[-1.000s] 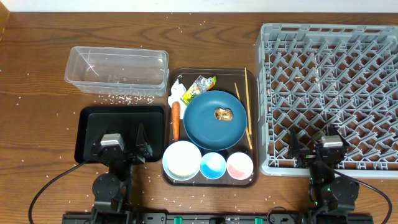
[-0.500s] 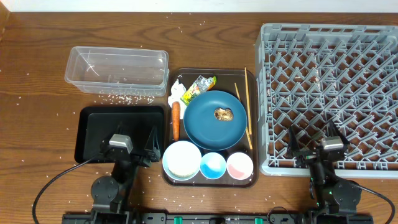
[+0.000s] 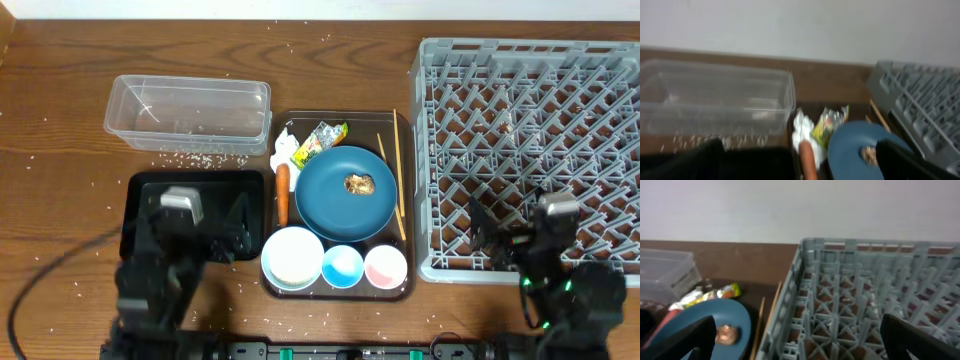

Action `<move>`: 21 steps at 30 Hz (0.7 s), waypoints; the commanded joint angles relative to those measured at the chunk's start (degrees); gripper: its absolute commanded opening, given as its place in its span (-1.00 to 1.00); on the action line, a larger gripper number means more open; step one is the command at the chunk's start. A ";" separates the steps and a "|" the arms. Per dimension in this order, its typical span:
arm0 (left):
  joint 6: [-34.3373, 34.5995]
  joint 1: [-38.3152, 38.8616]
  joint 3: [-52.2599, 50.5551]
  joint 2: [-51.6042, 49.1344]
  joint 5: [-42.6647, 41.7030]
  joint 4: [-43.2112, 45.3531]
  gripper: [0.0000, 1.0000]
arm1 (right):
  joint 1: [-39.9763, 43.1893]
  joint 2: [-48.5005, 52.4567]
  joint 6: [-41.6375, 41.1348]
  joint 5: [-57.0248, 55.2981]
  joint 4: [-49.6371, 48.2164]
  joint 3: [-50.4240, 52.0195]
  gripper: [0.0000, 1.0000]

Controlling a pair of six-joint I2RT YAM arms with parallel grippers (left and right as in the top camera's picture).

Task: Sort waste into correct bins and load items into the dishwasher rack
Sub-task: 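Reach the left gripper down to the light-blue cup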

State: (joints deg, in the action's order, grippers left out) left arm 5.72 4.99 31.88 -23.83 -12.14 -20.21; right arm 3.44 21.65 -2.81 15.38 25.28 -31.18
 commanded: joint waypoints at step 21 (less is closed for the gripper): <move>2.10 0.24 38.97 -42.27 -9.81 -36.76 0.96 | 0.28 41.86 -1.22 17.86 24.72 -34.01 0.98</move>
State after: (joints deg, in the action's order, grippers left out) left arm 7.11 4.99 69.89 -65.56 -18.96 -56.77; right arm 3.44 63.11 -3.46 32.82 49.91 -64.05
